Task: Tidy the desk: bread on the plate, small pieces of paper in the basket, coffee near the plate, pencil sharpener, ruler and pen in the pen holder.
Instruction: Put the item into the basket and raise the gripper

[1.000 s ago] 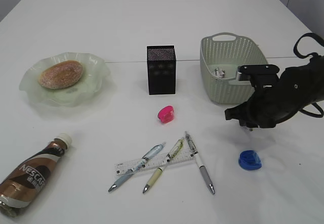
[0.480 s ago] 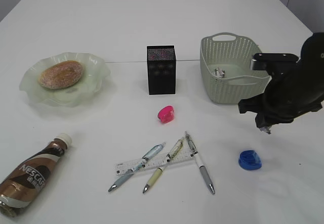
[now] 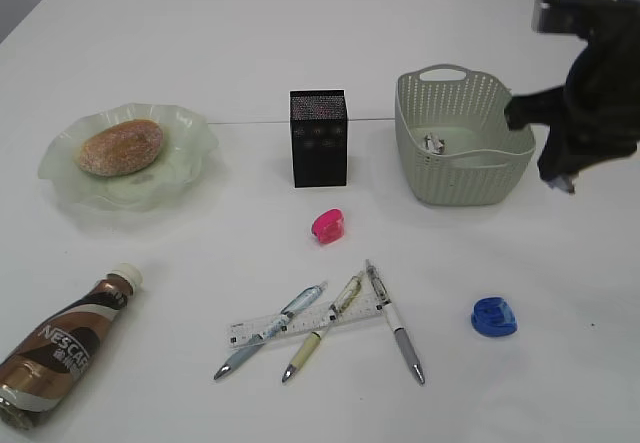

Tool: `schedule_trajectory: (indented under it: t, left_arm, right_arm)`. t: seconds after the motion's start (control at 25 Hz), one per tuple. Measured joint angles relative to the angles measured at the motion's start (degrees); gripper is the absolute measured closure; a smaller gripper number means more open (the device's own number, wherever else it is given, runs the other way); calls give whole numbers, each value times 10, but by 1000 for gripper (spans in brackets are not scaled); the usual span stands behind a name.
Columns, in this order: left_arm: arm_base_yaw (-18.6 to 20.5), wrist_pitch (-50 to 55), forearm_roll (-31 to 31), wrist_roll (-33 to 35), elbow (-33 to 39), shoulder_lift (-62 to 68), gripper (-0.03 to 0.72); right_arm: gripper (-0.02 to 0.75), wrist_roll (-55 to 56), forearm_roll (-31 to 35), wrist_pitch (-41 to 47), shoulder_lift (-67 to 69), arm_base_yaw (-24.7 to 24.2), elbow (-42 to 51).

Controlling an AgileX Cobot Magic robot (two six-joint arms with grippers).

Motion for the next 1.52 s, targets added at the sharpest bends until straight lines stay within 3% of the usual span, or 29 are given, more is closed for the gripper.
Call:
schedule_trajectory:
  t: [0.24,0.56,0.72,0.96,1.2,1.36,1.52]
  left_arm:
    - [0,0,-1,0,0,0,192]
    - [0,0,-4,0,0,0,192]
    - [0,0,-20,0,0,0,192]
    - [0,0,-49,0,0,0,192]
    - [0,0,-51,0,0,0,192]
    - [0,0,-51,0,0,3,192]
    - [0,0,-49,4,0,31,192]
  right_arm:
    - [731,0,0,22,38,0,-169]
    - [729,0,-5,60,217,0,-402]
    - [673,0,-17,76,301,0,-476]
    - [556,8,-64,79,372,0,-506]
    - [279,10,-117,66,387,0,-507]
    - [239,10,-119,79,387,0,-508]
    - [234,10,-82,143,387,0,-508]
